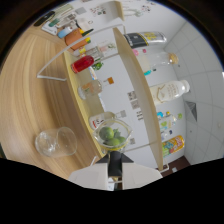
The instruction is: Make me a cup of Mojito.
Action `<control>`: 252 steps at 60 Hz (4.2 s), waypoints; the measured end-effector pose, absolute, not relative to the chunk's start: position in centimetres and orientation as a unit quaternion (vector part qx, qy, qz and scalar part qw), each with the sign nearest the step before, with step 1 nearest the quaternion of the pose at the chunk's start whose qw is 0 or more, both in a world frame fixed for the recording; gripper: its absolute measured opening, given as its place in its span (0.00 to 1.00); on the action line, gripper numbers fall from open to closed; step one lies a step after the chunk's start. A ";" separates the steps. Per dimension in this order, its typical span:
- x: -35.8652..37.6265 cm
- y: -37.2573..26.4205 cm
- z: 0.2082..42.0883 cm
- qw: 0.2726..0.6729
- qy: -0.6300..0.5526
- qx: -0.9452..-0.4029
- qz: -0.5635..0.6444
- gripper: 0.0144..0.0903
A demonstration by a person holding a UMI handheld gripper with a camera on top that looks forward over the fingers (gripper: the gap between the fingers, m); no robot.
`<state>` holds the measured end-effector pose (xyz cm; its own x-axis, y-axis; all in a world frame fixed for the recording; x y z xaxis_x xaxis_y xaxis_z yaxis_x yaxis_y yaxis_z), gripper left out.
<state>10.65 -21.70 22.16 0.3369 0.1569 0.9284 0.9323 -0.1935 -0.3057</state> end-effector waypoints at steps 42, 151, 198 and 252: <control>10.3 -21.1 21.8 0.471 -0.533 -0.544 -0.446 0.02; 18.5 -31.4 17.0 0.513 0.030 -0.857 -0.044 0.93; 2.8 -26.1 20.0 0.537 0.018 -0.843 0.012 0.95; 4.7 -11.2 18.4 0.515 0.033 -0.856 -0.012 0.27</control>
<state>4.68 -11.23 18.45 0.9975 -0.0690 -0.0131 -0.0438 -0.4668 -0.8833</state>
